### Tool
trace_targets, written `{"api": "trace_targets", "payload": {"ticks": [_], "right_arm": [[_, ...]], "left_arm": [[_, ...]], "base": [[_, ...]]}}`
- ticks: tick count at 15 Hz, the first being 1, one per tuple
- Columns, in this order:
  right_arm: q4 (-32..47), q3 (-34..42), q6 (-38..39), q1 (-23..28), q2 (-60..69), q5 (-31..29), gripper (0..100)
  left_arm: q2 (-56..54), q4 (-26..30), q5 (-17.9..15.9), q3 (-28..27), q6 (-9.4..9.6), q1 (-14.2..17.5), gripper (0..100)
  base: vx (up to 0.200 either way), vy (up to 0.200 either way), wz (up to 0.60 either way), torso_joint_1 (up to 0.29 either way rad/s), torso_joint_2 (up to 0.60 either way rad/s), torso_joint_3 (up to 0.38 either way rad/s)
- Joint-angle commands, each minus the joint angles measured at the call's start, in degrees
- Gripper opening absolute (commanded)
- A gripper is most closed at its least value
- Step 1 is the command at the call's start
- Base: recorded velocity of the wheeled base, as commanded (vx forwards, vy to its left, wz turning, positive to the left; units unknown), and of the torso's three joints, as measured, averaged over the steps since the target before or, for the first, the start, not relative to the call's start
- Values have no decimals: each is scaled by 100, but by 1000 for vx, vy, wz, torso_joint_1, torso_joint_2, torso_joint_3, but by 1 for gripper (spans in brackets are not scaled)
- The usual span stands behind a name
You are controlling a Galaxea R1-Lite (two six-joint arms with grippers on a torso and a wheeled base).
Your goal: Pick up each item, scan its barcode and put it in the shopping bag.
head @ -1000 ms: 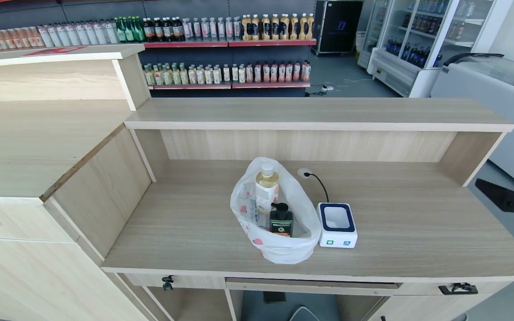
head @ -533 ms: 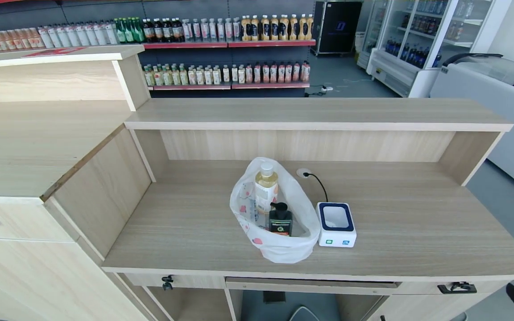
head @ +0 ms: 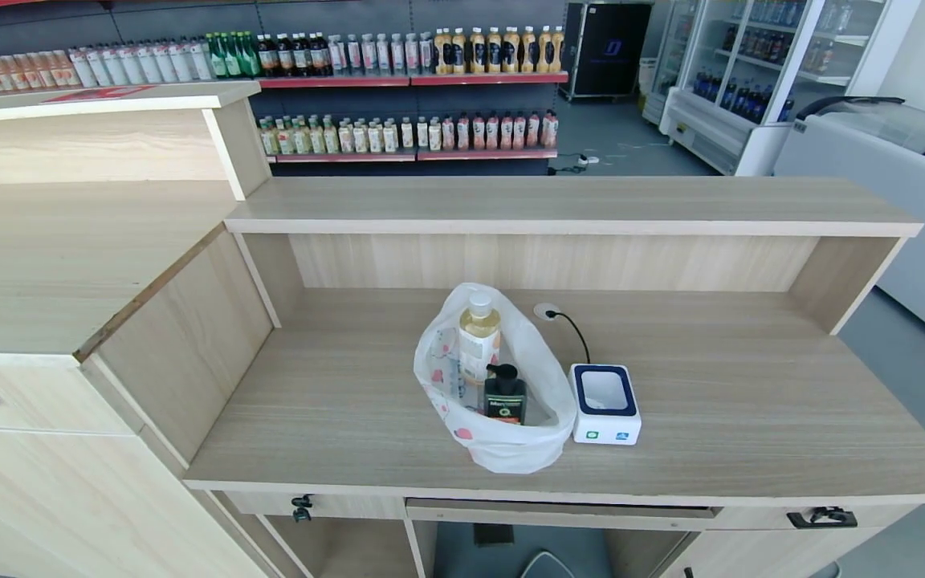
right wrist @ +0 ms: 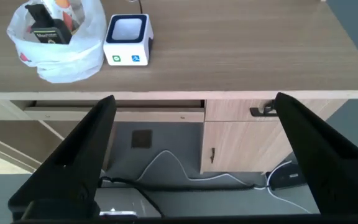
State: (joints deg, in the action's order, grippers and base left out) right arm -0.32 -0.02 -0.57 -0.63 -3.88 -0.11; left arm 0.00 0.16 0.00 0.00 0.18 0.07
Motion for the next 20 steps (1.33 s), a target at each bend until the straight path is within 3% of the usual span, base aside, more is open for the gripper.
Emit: {"api": "trace_targets", "payload": {"ticks": [1,20], "right_arm": [[5,2,-22,2,370,2,100],[23,2,49,11,379,-24,100]], "left_arm": [[9,2,0,0,-1,1,100],[9,2,0,0,-9,1,100]], "base": [[0,0,0,0,0,0],[0,0,0,0,0,0]]}}
